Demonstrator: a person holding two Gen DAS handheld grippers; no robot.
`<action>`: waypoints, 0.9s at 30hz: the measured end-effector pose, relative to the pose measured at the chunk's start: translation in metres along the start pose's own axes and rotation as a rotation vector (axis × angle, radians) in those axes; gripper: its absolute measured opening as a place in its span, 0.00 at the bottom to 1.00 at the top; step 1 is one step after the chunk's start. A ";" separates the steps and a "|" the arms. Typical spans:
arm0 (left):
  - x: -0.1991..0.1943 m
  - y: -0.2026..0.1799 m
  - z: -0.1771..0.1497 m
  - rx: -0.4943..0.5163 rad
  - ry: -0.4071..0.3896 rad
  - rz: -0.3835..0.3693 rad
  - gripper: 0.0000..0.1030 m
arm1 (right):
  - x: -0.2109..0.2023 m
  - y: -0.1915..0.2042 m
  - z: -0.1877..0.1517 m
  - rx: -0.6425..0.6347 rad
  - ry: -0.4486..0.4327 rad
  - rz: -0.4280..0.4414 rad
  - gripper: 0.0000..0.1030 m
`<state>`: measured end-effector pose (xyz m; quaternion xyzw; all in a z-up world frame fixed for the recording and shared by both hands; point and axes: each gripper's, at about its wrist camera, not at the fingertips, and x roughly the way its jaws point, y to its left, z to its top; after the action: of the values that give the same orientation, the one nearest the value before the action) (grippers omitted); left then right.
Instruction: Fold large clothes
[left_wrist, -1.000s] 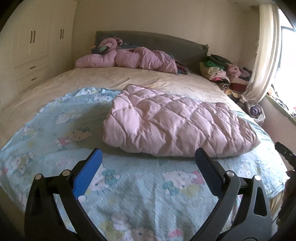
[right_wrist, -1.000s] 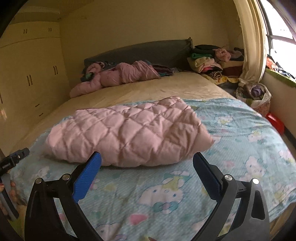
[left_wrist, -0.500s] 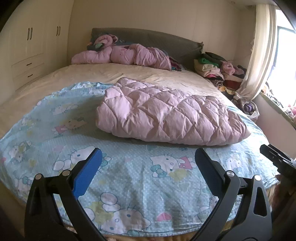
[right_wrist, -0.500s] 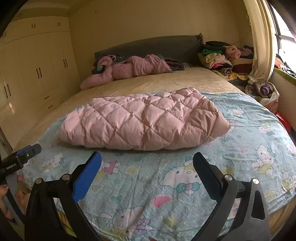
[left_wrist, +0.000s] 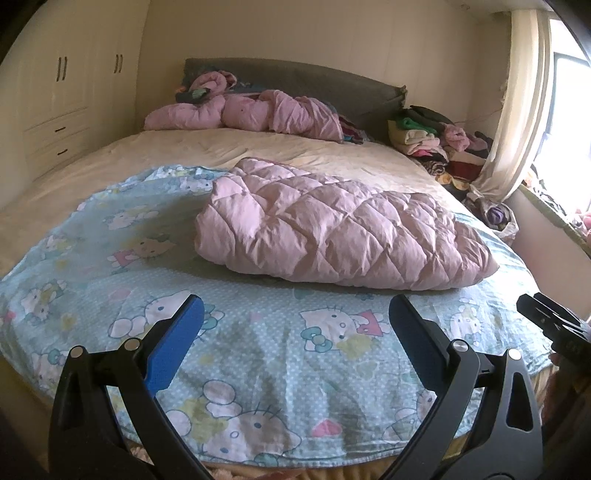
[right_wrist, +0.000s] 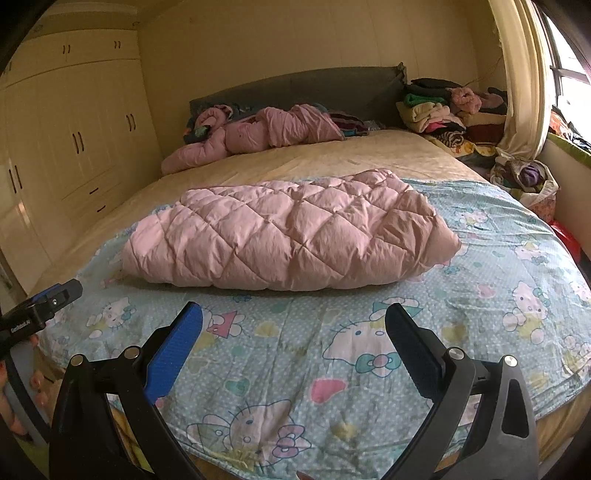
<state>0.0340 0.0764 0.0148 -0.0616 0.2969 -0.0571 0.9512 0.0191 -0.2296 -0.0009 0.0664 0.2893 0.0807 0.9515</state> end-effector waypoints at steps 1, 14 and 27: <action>0.000 0.000 0.000 0.001 0.001 0.001 0.91 | 0.000 0.000 0.000 0.001 0.000 0.000 0.96; 0.001 -0.002 -0.002 0.002 0.010 -0.006 0.91 | -0.002 -0.001 0.000 0.001 0.000 -0.002 0.96; 0.002 -0.001 -0.003 0.003 0.012 0.002 0.91 | -0.003 0.002 0.000 -0.001 0.004 0.002 0.96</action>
<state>0.0342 0.0750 0.0117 -0.0596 0.3027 -0.0572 0.9495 0.0165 -0.2286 0.0007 0.0661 0.2909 0.0817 0.9510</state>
